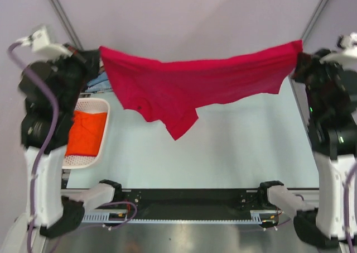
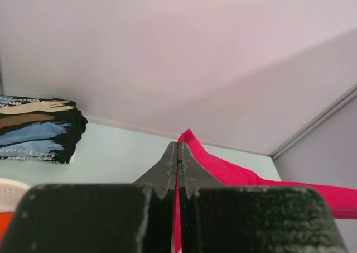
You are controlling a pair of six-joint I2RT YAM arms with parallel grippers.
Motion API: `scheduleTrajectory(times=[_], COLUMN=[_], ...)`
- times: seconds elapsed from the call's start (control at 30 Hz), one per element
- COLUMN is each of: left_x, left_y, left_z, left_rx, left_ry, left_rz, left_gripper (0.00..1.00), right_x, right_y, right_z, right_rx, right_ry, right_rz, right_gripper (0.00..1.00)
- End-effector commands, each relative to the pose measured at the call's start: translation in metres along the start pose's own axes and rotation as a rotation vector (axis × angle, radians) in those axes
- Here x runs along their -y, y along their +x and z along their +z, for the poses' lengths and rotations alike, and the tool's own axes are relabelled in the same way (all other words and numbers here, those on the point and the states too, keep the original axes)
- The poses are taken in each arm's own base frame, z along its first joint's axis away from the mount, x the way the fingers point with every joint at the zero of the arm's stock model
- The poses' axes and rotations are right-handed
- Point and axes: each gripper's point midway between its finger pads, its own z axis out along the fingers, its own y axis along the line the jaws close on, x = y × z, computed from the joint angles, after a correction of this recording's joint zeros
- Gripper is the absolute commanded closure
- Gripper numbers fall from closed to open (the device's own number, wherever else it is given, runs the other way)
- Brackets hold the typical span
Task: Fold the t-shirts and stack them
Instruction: Flatten out the tshirt
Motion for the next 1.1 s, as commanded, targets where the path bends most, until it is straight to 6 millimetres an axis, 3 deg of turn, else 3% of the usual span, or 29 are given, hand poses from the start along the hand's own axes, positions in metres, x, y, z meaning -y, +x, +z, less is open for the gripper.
scheduleTrajectory(times=[0.0,0.03,0.07,0.2,0.23,0.3,0.4,0.5,0.53,0.6,0.63,0.67,0.7,0.73,0.77,0.8,0.83,0.87,0.9,0.93,0.97,1.0,1.03,1.07], left_x=[-0.016,-0.015,-0.019,-0.022,-0.018,-0.015,-0.005,0.004,0.004,0.012,0.008,0.009,0.003,-0.001,-0.009,-0.017,-0.03,-0.038,-0.048,-0.062,-0.069,-0.081,-0.096,-0.101], left_y=[-0.012,-0.022,-0.019,-0.037,-0.051,-0.057,-0.066,-0.053,-0.036,-0.011,0.022,0.039,0.055,0.099,0.12,0.14,0.184,0.201,0.22,0.254,0.269,0.283,0.31,0.324], left_z=[-0.072,-0.088,-0.107,-0.146,-0.157,-0.156,-0.141,-0.098,-0.068,-0.031,0.005,0.026,0.044,0.079,0.097,0.114,0.144,0.16,0.174,0.201,0.214,0.228,0.25,0.259], left_rx=[0.039,0.056,0.031,0.067,0.104,0.1,0.107,0.047,-0.015,-0.094,-0.193,-0.234,-0.278,-0.387,-0.431,-0.468,-0.557,-0.582,-0.614,-0.669,-0.693,-0.712,-0.743,-0.768], left_ry=[-0.016,-0.007,-0.014,-0.007,0.009,0.014,0.029,0.037,0.017,0.051,0.03,0.052,0.037,0.052,0.037,0.027,0.011,-0.003,-0.013,-0.037,-0.044,-0.065,-0.086,-0.085], left_rz=[0.019,0.016,0.028,0.051,0.047,0.06,0.058,0.061,0.068,0.076,0.089,0.089,0.084,0.078,0.074,0.079,0.075,0.076,0.073,0.066,0.056,0.047,0.035,-0.007], left_gripper=[1.0,1.0,1.0,1.0,1.0,1.0,1.0,1.0,1.0,1.0,1.0,1.0,1.0,1.0,1.0,1.0,1.0,1.0,1.0,1.0,1.0,1.0,1.0,1.0], right_x=[0.02,0.022,0.026,0.041,0.041,0.044,0.05,0.058,0.06,0.057,0.059,0.055,0.056,0.057,0.059,0.061,0.061,0.06,0.061,0.059,0.058,0.061,0.059,0.062], right_y=[-0.01,-0.012,-0.016,-0.038,-0.041,-0.048,-0.045,-0.035,-0.015,-0.01,0.018,0.018,0.031,0.043,0.073,0.087,0.105,0.142,0.162,0.18,0.186,0.234,0.238,0.259], right_z=[-0.068,-0.08,-0.099,-0.152,-0.159,-0.17,-0.165,-0.147,-0.13,-0.105,-0.084,-0.069,-0.055,-0.043,-0.016,-0.004,0.01,0.036,0.049,0.062,0.078,0.099,0.116,0.13], right_rx=[0.015,0.014,0.004,0.055,0.066,0.087,0.083,0.067,0.018,0.032,-0.03,-0.002,-0.018,-0.034,-0.074,-0.092,-0.124,-0.17,-0.2,-0.218,-0.195,-0.285,-0.255,-0.282], right_ry=[0.035,0.037,0.038,0.053,0.053,0.065,0.111,0.17,0.188,0.187,0.196,0.186,0.189,0.198,0.212,0.218,0.219,0.206,0.199,0.187,0.182,0.183,0.179,0.189], right_rz=[-0.01,-0.003,-0.003,-0.025,-0.025,-0.025,-0.016,-0.009,-0.024,-0.022,-0.038,-0.033,-0.041,-0.049,-0.064,-0.074,-0.087,-0.101,-0.112,-0.116,-0.115,-0.142,-0.14,-0.16], right_gripper=[1.0,1.0,1.0,1.0,1.0,1.0,1.0,1.0,1.0,1.0,1.0,1.0,1.0,1.0,1.0,1.0,1.0,1.0,1.0,1.0,1.0,1.0,1.0,1.0])
